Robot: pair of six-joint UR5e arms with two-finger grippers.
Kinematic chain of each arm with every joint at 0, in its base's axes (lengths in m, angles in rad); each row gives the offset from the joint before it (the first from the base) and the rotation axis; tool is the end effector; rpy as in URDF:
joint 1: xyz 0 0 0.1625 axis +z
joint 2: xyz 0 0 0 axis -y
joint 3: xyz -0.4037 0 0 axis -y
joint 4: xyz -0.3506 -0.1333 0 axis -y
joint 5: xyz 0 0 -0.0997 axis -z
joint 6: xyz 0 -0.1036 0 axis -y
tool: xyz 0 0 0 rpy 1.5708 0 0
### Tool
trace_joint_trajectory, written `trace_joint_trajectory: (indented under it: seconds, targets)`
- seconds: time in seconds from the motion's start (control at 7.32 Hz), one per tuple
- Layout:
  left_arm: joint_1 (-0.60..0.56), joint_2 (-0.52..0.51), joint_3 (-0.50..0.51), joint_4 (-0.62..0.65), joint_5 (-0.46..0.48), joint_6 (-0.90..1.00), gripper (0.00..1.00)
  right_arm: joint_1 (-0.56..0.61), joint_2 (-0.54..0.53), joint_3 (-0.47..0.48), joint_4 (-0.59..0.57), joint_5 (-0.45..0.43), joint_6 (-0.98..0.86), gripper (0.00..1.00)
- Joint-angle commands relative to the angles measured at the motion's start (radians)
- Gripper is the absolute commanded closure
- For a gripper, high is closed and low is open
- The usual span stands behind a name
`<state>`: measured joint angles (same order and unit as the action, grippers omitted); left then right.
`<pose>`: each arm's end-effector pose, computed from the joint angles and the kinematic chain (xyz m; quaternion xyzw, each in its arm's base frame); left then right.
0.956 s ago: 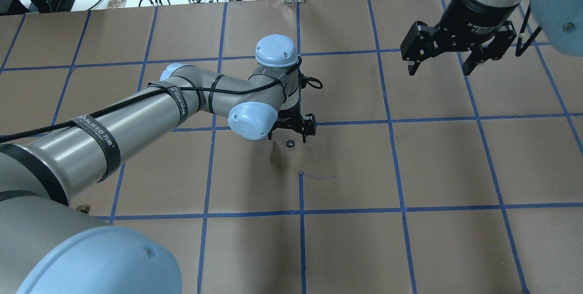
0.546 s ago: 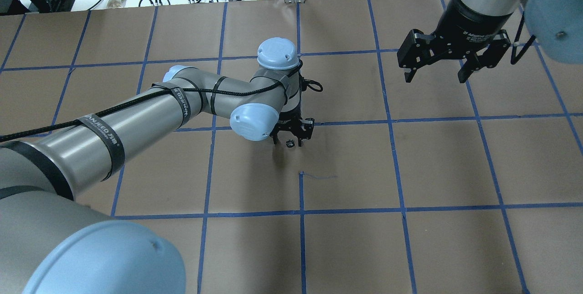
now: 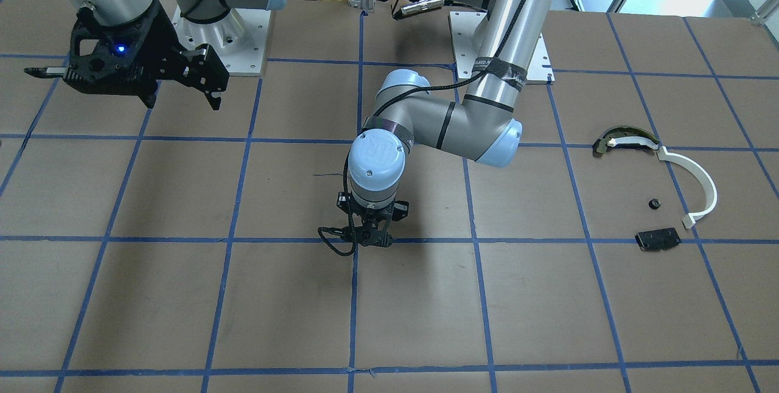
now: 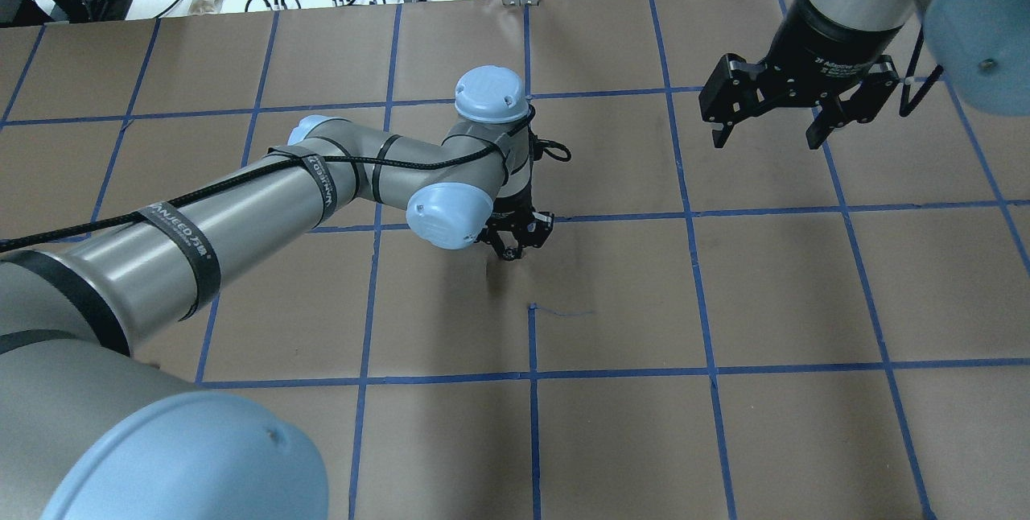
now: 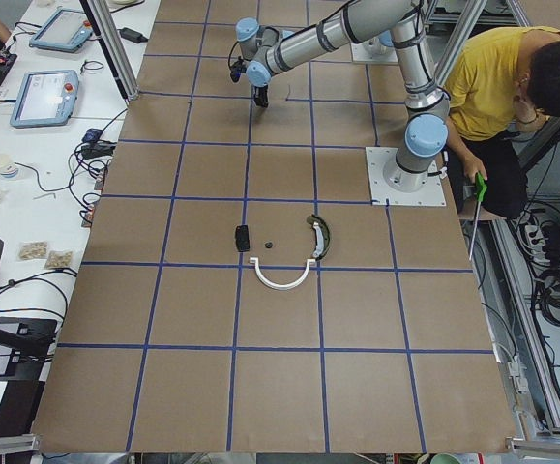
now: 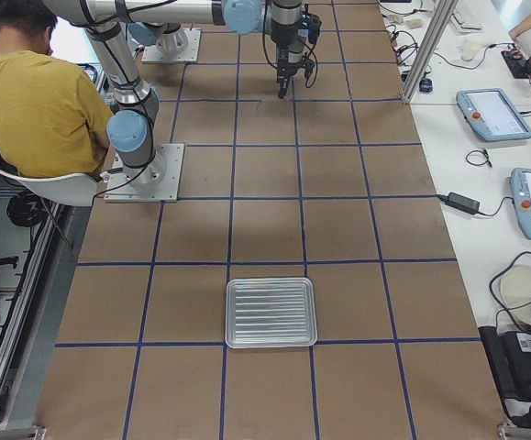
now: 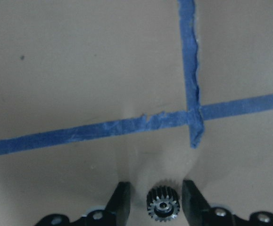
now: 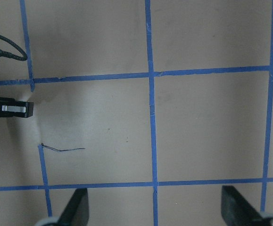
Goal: Place bearing gear from tray to pile
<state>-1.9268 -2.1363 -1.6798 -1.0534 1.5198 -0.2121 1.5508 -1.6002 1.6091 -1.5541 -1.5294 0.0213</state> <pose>-0.3294 -0.4882 0.1666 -0.0696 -0.9942 -0.0824 0.0024 0.1288 -0.4384 0.4569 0.0209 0.9995 0.0128 0.0207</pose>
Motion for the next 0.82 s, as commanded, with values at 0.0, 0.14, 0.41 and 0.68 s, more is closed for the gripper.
trace_joint_trajectory:
  seconds: [0.0,0.14,0.41,0.68]
  targets:
    - [0.003,0.006,0.005,0.000,0.011,-0.026,1.00,0.000,0.000,0.000,-0.001,0.000,0.000,0.00]
    - [0.043,0.027,0.017,-0.005,0.032,-0.014,1.00,0.000,0.000,0.000,0.000,0.000,0.000,0.00]
    - [0.225,0.068,0.018,-0.019,0.042,0.079,1.00,0.000,0.000,0.002,0.000,-0.001,0.000,0.00]
    - [0.412,0.107,0.018,-0.043,0.147,0.301,1.00,0.000,0.000,0.000,0.000,-0.001,-0.001,0.00]
